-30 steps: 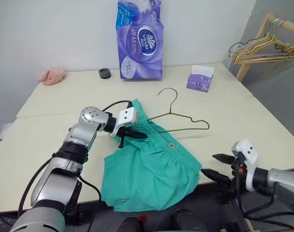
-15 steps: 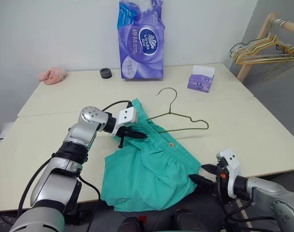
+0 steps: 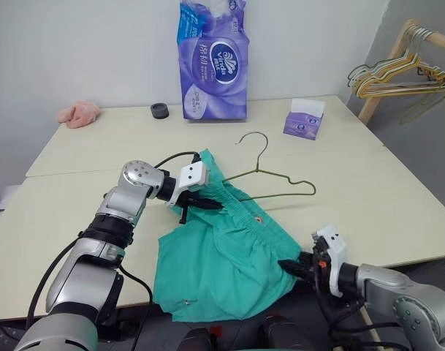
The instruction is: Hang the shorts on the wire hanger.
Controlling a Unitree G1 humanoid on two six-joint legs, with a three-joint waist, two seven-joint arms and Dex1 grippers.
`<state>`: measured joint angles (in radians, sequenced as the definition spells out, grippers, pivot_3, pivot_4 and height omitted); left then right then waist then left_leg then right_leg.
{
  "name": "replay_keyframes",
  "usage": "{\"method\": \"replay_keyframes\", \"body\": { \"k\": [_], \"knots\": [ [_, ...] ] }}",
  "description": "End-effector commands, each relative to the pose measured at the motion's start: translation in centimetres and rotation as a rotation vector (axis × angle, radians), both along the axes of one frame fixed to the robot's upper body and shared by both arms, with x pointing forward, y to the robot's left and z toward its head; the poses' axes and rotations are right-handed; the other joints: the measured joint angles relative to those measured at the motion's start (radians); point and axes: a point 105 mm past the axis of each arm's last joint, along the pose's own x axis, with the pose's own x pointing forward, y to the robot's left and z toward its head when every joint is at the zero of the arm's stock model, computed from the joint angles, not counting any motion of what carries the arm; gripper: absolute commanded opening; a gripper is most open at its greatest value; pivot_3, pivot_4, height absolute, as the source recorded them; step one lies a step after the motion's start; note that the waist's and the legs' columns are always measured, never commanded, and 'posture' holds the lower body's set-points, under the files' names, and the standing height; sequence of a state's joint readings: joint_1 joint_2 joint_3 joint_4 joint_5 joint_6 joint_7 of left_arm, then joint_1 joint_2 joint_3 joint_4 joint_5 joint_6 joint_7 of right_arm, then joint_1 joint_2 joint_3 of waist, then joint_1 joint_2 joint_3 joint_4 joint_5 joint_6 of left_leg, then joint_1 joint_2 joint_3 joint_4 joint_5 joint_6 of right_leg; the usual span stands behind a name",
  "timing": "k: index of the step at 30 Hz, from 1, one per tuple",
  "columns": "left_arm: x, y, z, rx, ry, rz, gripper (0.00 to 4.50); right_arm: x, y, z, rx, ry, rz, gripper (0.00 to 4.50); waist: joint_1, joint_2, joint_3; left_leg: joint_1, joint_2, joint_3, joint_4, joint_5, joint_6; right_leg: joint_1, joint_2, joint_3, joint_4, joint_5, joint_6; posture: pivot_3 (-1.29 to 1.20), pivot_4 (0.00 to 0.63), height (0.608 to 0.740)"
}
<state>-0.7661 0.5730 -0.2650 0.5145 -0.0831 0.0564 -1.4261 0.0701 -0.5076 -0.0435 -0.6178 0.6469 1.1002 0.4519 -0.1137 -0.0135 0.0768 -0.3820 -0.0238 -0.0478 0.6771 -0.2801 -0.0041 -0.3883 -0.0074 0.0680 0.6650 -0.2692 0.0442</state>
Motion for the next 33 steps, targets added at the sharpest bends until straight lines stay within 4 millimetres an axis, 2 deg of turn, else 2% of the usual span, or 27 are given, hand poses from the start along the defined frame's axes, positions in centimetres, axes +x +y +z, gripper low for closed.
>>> {"method": "replay_keyframes", "body": {
  "k": [1,3,7,9,11,16,20,24,33],
  "knots": [
    [0.5,0.1,2.7,-0.057,-0.080,0.010,0.04,1.1,-1.7,1.1,-0.040,-0.068,-0.053,0.73,0.002,0.000,0.000,0.000,0.000,0.000,0.000,0.000,0.000,0.000,0.000,0.000,0.000,0.000,0.000,-0.17,0.051,0.740],
    [0.4,0.1,3.0,-0.070,-0.083,0.007,0.04,1.5,-3.0,1.4,-0.067,-0.084,-0.077,0.05,0.002,0.000,0.000,0.000,0.000,-0.001,0.000,0.000,0.000,0.000,0.000,-0.001,0.000,0.000,0.000,-0.17,0.051,0.740],
    [-0.1,-0.4,3.9,-0.108,-0.090,-0.015,0.04,1.9,-5.3,2.2,-0.105,-0.110,-0.118,0.00,0.002,0.000,0.000,0.000,-0.001,0.000,0.000,0.000,0.000,0.000,0.000,0.000,0.000,0.000,0.000,-0.17,0.049,0.740],
    [-0.5,-1.1,5.2,-0.148,-0.096,-0.041,0.04,2.5,-7.4,3.5,-0.137,-0.142,-0.145,0.00,0.001,0.000,0.000,0.000,0.000,0.000,0.000,0.000,0.000,0.000,0.000,0.000,0.000,0.000,0.000,-0.17,0.049,0.740],
    [-1.0,-1.4,6.0,-0.174,-0.085,-0.063,0.04,2.9,-8.7,4.4,-0.165,-0.164,-0.156,0.00,0.002,0.000,0.000,0.000,-0.001,0.000,0.000,0.000,0.000,0.000,0.000,0.000,0.000,0.000,0.000,-0.17,0.049,0.740],
    [-2.6,-0.8,6.8,-0.138,-0.033,-0.140,0.04,3.8,-11.1,6.1,-0.235,-0.198,-0.150,0.00,-0.002,0.000,0.000,0.000,0.000,0.001,0.000,0.000,0.000,0.000,0.004,0.000,0.000,0.000,0.000,-0.18,0.050,0.740],
    [-3.2,0.1,6.1,-0.052,-0.024,-0.173,0.04,4.0,-11.3,6.5,-0.248,-0.199,-0.130,0.00,-0.002,0.000,0.000,0.000,0.001,0.001,-0.001,0.000,0.000,0.000,0.005,0.001,0.000,0.000,0.000,-0.17,0.052,0.740],
    [-2.4,0.5,5.3,-0.002,-0.069,-0.147,0.04,3.9,-10.6,6.8,-0.235,-0.205,-0.100,0.00,0.002,0.000,0.000,0.000,0.000,0.002,0.000,0.000,0.000,0.000,0.004,0.001,-0.001,0.000,0.000,-0.17,0.055,0.740],
    [-2.2,1.2,3.8,0.085,-0.089,-0.169,0.03,3.3,-9.7,7.3,-0.218,-0.212,-0.069,0.00,0.001,0.000,0.000,0.000,0.000,0.001,0.000,0.000,0.000,0.000,0.004,0.001,-0.001,0.000,0.000,-0.18,0.057,0.740]
  ]
}}
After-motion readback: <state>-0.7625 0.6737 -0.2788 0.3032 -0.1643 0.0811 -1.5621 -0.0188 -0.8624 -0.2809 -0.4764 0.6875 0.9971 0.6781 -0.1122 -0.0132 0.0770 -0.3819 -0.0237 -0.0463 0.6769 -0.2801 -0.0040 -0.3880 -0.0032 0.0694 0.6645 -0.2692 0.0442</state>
